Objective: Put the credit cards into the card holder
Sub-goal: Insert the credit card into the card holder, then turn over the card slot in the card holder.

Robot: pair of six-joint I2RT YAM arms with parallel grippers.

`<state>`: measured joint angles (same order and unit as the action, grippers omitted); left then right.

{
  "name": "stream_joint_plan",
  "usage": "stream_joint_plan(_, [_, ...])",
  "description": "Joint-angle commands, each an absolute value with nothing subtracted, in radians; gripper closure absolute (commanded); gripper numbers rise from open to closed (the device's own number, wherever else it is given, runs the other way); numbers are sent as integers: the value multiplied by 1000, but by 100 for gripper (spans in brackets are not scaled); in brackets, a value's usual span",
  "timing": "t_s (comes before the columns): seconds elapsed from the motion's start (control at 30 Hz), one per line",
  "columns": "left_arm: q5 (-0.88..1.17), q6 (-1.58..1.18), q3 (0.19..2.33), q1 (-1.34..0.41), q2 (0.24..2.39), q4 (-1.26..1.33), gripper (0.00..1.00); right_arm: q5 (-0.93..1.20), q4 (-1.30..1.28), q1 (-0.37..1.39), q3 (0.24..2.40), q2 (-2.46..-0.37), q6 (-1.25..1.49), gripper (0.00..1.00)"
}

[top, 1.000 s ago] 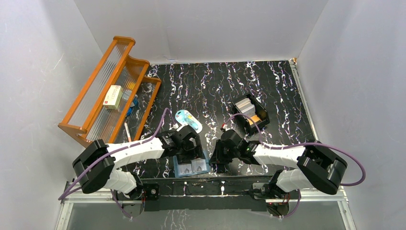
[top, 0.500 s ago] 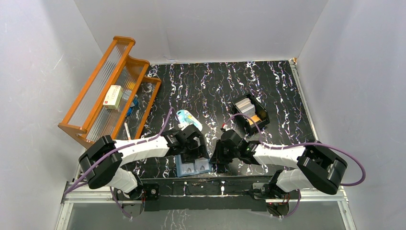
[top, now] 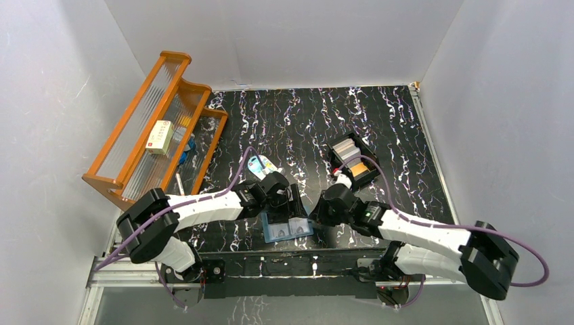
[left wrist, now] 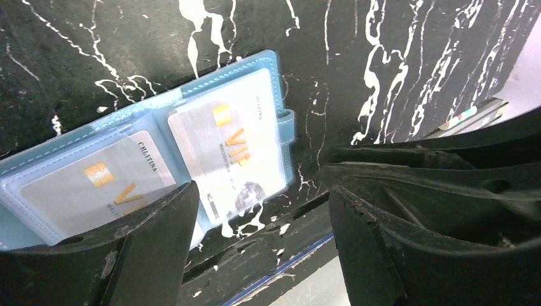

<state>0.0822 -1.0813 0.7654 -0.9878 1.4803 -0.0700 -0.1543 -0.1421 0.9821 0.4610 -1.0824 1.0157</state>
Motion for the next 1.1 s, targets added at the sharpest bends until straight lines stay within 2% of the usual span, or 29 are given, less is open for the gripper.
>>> stream_joint_plan(0.0, [88, -1064, 784, -993, 1421, -61, 26, -283, -224, 986, 468, -972, 1044, 72])
stream_joint_plan(0.13, [73, -1058, 772, -975, 1373, -127, 26, -276, -248, 986, 494, -969, 1051, 68])
stream_joint_plan(0.33, [37, -1055, 741, -917, 1273, -280, 26, -185, -155, 986, 510, -1014, 1015, 68])
stream_joint_plan(0.67, [100, -1029, 642, -765, 1157, -398, 37, -92, -72, 986, 597, -1165, 922, 69])
stream_joint_plan(0.87, [140, -1031, 572, -708, 1126, -378, 56, -77, -68, 986, 673, -1288, 862, 71])
stream_joint_plan(0.97, [149, -1028, 545, -698, 1135, -362, 55, -66, -46, 986, 685, -1337, 856, 71])
stream_joint_plan(1.07, [196, -1035, 503, -698, 1158, -272, 49, -61, -35, 986, 684, -1385, 827, 72])
